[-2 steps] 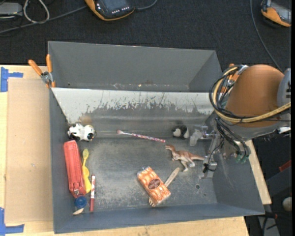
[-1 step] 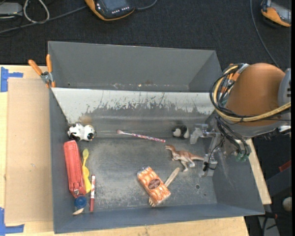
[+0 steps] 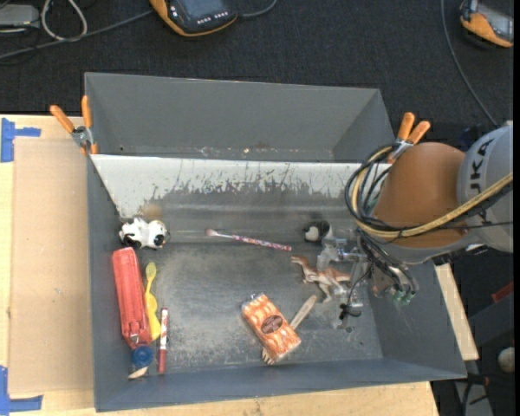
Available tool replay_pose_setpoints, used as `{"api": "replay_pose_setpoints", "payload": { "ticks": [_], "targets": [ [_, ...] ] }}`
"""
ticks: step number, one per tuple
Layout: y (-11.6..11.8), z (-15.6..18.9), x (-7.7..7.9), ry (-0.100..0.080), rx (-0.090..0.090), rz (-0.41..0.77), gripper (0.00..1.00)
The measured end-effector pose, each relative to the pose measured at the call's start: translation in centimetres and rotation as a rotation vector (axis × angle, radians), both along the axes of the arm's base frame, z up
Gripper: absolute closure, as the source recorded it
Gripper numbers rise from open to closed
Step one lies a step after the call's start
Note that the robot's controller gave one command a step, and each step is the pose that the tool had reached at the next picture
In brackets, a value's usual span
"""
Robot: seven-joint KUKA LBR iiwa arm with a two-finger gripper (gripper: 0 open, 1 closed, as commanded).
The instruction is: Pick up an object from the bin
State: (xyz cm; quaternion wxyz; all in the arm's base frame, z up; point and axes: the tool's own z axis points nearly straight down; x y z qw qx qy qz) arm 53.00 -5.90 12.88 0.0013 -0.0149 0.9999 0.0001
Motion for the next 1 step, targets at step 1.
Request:
{"api": "replay_pose_setpoints", "payload": {
  "ticks": [1],
  "targets": [
    [4.28,-6.29,-1.55,0.001,0.001,0.011,0.0]
  ]
}}
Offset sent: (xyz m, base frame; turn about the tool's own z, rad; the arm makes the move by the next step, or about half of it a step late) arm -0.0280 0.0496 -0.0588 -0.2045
